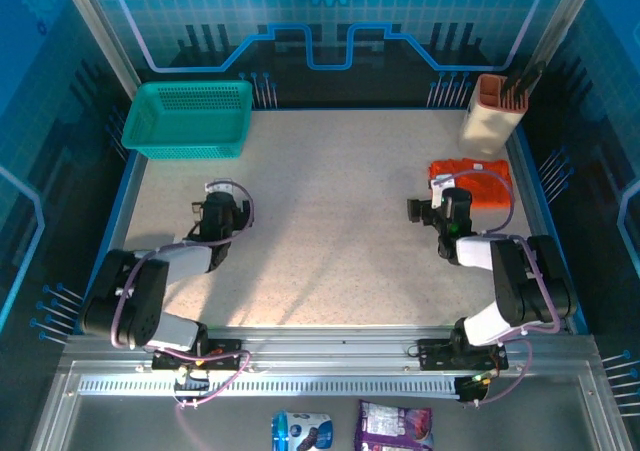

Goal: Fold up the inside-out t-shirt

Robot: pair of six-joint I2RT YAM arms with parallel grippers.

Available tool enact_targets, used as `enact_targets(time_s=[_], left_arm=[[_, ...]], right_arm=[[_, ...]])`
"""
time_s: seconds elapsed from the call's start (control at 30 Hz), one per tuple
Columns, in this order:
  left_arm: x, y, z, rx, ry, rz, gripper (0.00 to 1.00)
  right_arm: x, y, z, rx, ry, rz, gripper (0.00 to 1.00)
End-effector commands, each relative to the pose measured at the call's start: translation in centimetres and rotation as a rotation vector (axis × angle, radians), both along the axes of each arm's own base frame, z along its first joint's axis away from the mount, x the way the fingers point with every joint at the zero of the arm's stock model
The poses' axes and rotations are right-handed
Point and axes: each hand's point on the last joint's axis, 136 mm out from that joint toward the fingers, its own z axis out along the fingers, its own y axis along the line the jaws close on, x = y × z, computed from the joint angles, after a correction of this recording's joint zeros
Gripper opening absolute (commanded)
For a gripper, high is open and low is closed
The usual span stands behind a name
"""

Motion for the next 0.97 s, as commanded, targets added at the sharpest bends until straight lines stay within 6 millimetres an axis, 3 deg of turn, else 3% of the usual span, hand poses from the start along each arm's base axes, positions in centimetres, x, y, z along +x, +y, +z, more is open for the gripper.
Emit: enact_targets(time_s=[0.0, 0.17, 0.33, 0.93], left_arm=[[2.2, 0.0, 4.0, 0.032, -0.227, -0.041, 0.99], [1.7, 0.2, 2.4, -0.123, -0.255, -0.137, 0.99], [2.7, 0.0, 2.4, -0.135, -0.215, -0.154, 0.99], [2.6, 0.2, 2.3, -0.144, -0.215, -0.149, 0.99]], right_arm=[[0.8, 0.7, 3.0, 0.01, -0.191, 0.025, 1.0], [0.9, 0.9, 3.0, 0.027, -0.184, 0.046, 1.0], [0.9, 0.9, 2.9, 0.03, -0.183, 0.049, 1.0], [0.8, 1.3, 2.9, 0.017, -0.188, 0.063, 1.0]])
